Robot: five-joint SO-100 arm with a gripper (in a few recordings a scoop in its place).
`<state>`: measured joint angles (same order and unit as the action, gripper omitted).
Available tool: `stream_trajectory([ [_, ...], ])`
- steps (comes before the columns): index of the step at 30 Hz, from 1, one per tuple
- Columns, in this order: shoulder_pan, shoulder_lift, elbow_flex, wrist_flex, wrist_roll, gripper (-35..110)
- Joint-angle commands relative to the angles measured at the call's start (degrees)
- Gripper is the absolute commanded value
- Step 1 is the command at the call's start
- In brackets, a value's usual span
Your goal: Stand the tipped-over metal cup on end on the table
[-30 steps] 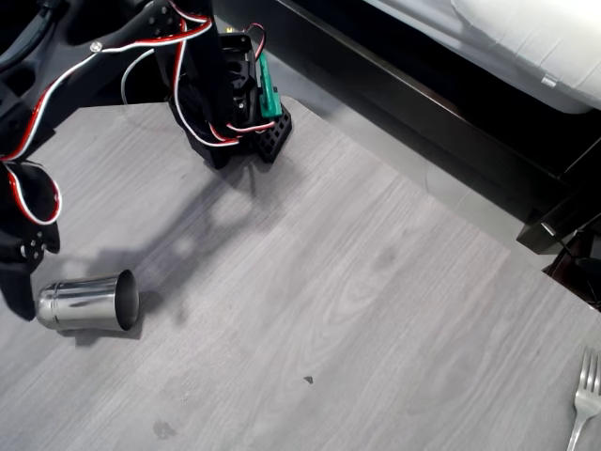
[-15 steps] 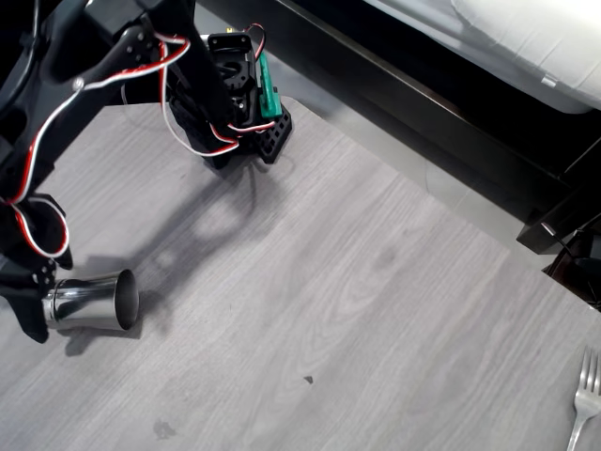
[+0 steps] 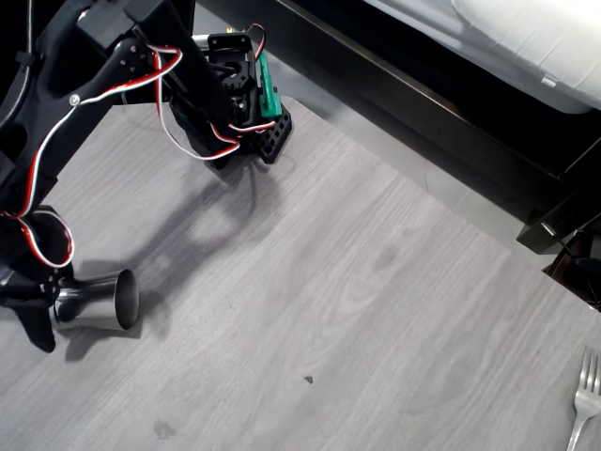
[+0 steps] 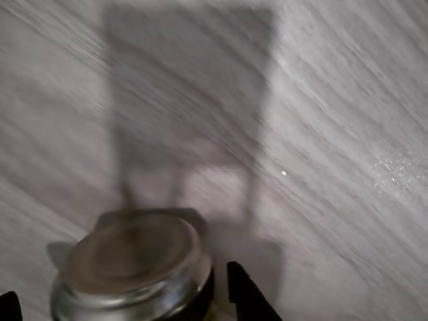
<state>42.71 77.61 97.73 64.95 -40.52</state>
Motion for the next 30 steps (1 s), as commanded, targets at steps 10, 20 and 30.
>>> stream_trajectory([
  [10, -1.8, -5.1, -2.4, -2.5, -2.0, 0],
  [20, -2.4, 9.6, -0.9, -4.8, -2.0, 0],
  [30, -17.8, 60.9, 43.2, -54.5, -22.5, 0],
])
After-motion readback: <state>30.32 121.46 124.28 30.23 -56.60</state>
